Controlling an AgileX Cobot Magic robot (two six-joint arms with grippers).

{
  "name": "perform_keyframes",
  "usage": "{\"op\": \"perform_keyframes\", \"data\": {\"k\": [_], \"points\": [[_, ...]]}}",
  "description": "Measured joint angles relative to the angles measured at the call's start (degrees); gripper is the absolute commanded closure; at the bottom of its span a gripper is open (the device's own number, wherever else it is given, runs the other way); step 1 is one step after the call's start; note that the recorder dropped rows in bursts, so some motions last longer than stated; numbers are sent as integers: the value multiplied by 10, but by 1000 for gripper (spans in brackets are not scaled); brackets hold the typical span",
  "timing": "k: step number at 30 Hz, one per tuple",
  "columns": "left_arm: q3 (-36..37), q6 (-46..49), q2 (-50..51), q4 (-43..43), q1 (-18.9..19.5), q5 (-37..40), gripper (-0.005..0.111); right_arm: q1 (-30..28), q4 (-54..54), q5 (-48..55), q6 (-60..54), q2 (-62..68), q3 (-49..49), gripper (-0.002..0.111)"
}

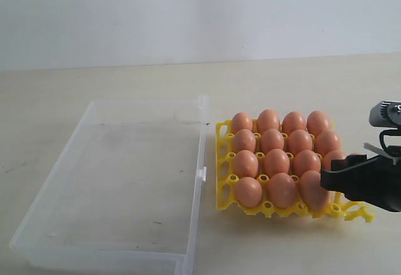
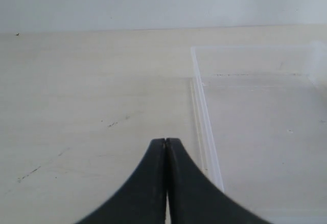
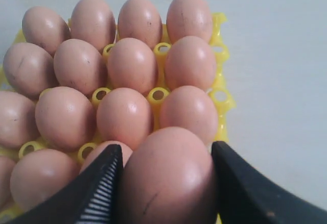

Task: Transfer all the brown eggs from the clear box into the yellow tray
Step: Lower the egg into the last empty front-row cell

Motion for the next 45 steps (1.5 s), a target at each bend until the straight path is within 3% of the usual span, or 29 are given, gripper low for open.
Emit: {"op": "perform_keyframes", "data": {"k": [12, 45], "points": [[0, 1, 0, 0, 0, 0, 107, 0, -11, 11, 4, 70, -33, 108], [0, 1, 0, 0, 0, 0, 107, -24, -23, 23, -7, 96, -34, 108]]}}
